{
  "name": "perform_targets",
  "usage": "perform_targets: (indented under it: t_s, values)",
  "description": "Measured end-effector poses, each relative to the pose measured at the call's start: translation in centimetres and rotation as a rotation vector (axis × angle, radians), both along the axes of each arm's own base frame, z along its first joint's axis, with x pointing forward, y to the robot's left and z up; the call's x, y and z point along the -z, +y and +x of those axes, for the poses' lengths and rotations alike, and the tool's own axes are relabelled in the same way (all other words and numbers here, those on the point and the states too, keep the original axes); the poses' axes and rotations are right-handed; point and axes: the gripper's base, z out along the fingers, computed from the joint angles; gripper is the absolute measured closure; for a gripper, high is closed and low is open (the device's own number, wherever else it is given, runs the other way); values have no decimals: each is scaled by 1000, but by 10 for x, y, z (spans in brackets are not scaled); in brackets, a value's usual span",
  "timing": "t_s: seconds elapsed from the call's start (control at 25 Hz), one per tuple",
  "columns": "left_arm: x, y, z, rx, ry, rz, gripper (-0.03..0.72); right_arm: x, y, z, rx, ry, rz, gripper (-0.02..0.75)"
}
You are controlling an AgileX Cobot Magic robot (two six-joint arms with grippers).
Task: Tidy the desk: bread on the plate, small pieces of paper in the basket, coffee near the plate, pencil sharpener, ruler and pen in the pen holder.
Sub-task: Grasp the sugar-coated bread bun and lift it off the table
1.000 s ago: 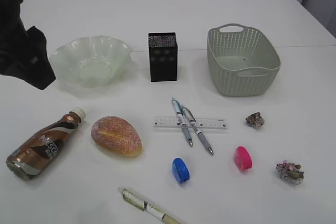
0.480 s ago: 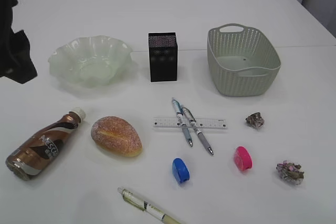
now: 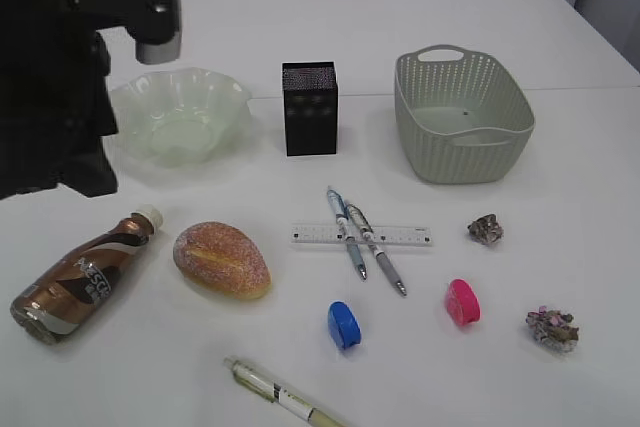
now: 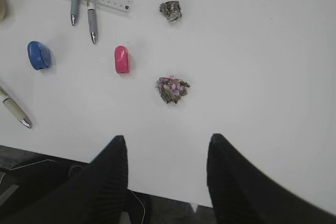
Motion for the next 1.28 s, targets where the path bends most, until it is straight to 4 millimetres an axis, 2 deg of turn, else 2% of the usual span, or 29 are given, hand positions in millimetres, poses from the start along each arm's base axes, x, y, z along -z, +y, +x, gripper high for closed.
perform_targets:
  t_s: [0.2,0.32,0.64,0.92,1.28]
  values:
    - [9,-16,13,164,-62,-52,256,0,0,0,0,0,0,343]
    - [13,-23,15,171,-52,-109,256,0,0,0,0,0,0,343]
    - [11,-41,4,119,75,-346,256,0,-1,0,3,-5,-11,343]
    - [21,-47,9,108,103,-353,256,-1,-3,1,7,-14,-28,343]
    - [21,-49,9,99,103,-387,256,-1,-3,2,9,-19,-38,343]
